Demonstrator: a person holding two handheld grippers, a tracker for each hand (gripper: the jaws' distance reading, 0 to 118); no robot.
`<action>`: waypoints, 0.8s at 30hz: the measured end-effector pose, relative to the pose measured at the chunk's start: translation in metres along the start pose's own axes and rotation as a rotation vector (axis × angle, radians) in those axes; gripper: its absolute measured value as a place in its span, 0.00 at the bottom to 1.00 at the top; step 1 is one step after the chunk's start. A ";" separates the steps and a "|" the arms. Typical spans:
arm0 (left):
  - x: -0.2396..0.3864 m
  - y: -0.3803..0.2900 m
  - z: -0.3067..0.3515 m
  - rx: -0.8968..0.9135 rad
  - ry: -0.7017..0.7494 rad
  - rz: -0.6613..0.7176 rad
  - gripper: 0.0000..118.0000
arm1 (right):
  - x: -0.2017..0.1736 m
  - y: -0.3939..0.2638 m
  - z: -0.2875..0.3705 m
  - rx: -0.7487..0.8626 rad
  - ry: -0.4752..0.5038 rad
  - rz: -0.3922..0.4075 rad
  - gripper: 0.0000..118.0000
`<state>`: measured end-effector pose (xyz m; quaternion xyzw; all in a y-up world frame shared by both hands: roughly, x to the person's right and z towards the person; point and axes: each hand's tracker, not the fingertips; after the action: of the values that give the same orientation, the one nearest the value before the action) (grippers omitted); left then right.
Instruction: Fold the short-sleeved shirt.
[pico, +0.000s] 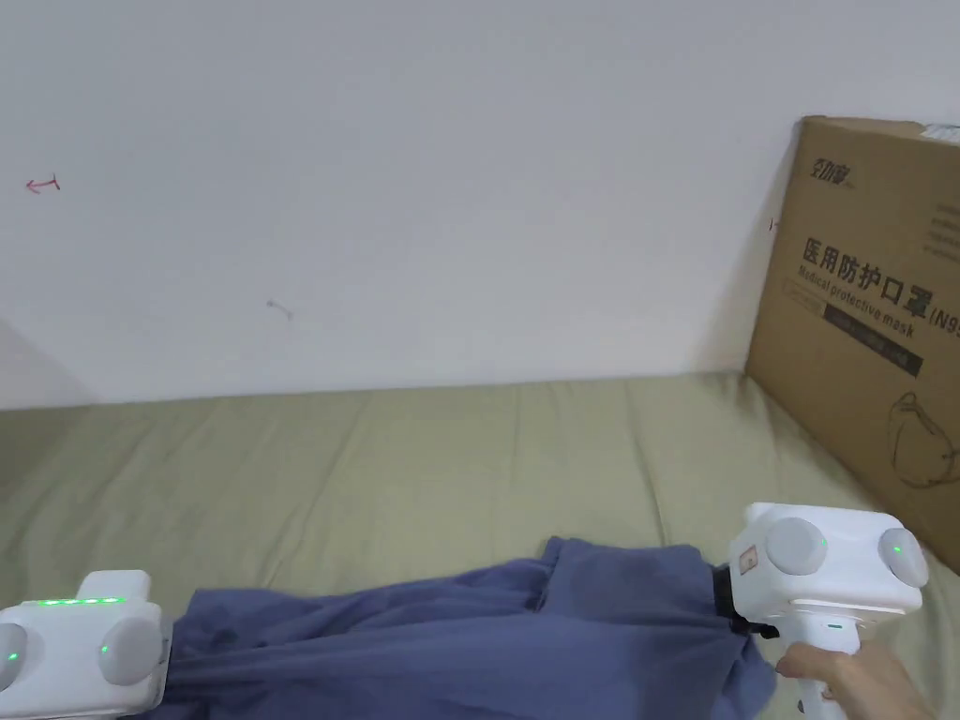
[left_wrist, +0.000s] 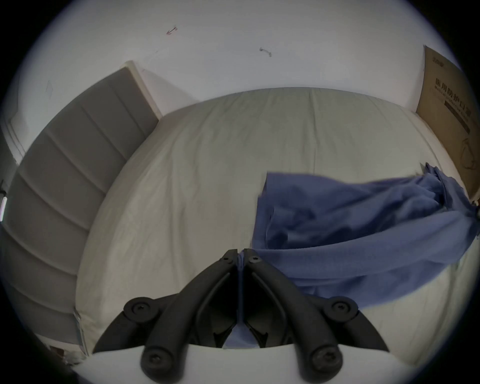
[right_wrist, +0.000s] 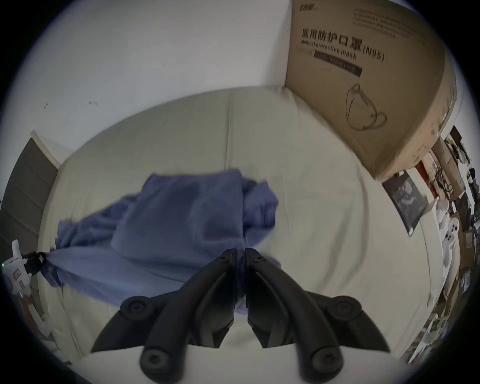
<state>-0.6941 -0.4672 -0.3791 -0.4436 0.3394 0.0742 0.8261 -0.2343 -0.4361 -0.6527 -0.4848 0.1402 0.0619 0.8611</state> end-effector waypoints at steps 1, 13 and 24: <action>-0.006 -0.009 0.009 -0.003 -0.027 0.007 0.02 | 0.003 -0.012 0.008 0.011 0.004 0.021 0.07; -0.059 -0.202 0.175 0.036 -0.060 -0.035 0.02 | 0.064 -0.232 0.138 -0.003 0.096 -0.027 0.07; -0.075 -0.340 0.250 -0.014 -0.087 -0.029 0.02 | 0.114 -0.385 0.204 -0.061 0.039 -0.101 0.06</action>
<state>-0.4829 -0.4599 -0.0061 -0.4509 0.2962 0.0838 0.8378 0.0049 -0.4667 -0.2725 -0.5184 0.1303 0.0133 0.8451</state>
